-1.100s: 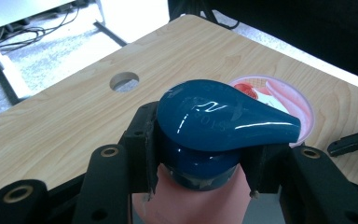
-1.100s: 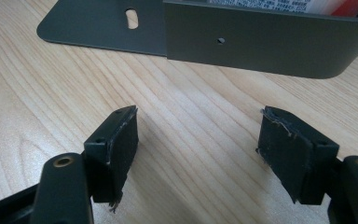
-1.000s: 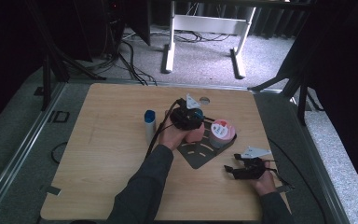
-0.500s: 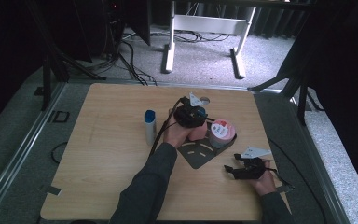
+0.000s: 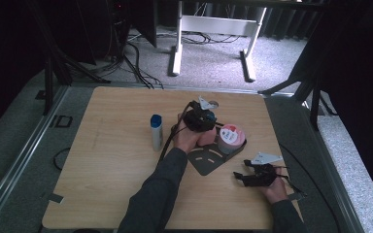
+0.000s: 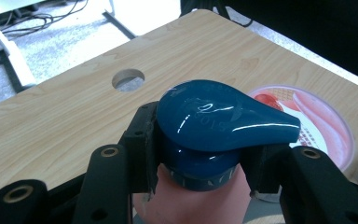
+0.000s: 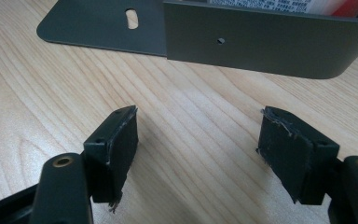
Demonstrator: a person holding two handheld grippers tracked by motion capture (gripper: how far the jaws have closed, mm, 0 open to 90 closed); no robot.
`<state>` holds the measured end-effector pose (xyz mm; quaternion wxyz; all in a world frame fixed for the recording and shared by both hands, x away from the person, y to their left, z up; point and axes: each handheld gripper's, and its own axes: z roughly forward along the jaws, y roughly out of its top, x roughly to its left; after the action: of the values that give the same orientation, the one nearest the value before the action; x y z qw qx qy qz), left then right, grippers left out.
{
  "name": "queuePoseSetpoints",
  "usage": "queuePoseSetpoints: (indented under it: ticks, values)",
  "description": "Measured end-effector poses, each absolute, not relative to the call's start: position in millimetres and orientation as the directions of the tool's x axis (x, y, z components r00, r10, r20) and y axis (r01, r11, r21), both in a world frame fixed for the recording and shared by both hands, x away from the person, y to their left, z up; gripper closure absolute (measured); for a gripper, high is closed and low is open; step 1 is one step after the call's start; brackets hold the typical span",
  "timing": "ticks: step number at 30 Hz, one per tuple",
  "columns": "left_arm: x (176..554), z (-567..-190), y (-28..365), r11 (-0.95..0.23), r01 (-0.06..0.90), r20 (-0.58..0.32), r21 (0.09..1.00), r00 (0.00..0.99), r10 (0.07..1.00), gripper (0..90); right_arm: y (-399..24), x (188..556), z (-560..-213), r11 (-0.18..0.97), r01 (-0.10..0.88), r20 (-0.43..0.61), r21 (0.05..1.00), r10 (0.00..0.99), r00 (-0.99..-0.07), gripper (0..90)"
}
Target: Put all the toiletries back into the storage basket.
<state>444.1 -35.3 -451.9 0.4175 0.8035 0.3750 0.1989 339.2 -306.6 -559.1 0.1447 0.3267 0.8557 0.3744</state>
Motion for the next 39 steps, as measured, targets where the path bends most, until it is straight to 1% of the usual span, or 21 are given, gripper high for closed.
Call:
queuePoseSetpoints:
  ticks: [4,9,13,19,24,39]
  values:
    - [448,-453,-37,-0.355,0.448,-0.004,0.821,0.625,0.78,52.5,-307,339,-559,0.506,0.451,-0.002,0.735,0.668,-0.744,28.0]
    - [451,-451,-45,-0.373,0.442,0.019,0.816,0.624,0.781,52.6,-306,339,-559,0.505,0.452,-0.002,0.735,0.668,-0.744,28.0]
    - [454,-450,-49,-0.368,0.443,0.017,0.817,0.62,0.785,52.5,-306,339,-559,0.505,0.453,-0.002,0.735,0.668,-0.744,28.0]
    - [457,-454,-53,-0.369,0.455,0.024,0.81,0.604,0.797,52.5,-306,339,-559,0.505,0.452,-0.002,0.735,0.668,-0.744,28.0]
    - [461,-460,-56,-0.351,0.467,0.013,0.811,0.586,0.81,52.5,-306,339,-559,0.506,0.452,-0.003,0.735,0.668,-0.744,28.0]
    - [460,-461,-63,-0.333,0.468,0.025,0.819,0.55,0.835,52.5,-307,339,-559,0.506,0.45,-0.004,0.736,0.668,-0.745,28.1]
